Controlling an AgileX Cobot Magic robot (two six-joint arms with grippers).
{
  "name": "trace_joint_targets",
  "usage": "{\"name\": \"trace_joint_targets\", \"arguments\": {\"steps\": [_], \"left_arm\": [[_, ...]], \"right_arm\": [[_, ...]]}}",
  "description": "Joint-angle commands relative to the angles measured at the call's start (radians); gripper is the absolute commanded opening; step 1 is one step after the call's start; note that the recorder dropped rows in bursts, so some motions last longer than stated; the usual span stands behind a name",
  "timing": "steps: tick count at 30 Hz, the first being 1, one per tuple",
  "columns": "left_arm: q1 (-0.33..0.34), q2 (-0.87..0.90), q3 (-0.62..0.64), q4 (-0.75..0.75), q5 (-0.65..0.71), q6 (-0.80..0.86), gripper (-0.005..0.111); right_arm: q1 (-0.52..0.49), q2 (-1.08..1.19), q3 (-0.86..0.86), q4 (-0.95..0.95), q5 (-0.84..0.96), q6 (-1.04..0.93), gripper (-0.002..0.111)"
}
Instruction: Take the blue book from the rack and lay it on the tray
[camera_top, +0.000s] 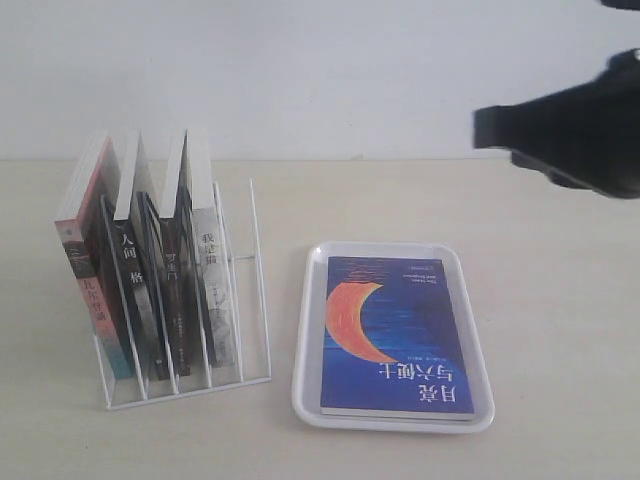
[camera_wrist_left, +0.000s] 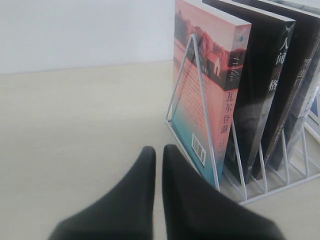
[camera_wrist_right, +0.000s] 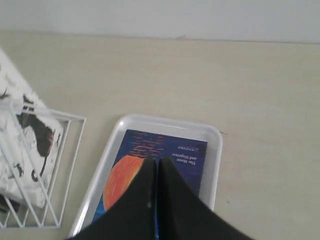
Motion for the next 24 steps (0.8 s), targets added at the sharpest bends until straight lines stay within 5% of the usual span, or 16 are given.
{"name": "trace_joint_targets", "arguments": {"steps": [1,10,24], "left_arm": [[0.004,-0.003,0.003,0.0,0.001,-0.007,0.005],[0.004,-0.003,0.003,0.0,0.001,-0.007,0.005],[0.004,-0.003,0.003,0.0,0.001,-0.007,0.005]], "right_arm": [[-0.129,-0.19,0.228,0.033,-0.161,0.052,0.0],[-0.366,-0.663,0.652,0.036,-0.426,0.056,0.0],[-0.571,-1.035,0.82,0.049,-0.396,0.145,0.0]]}}
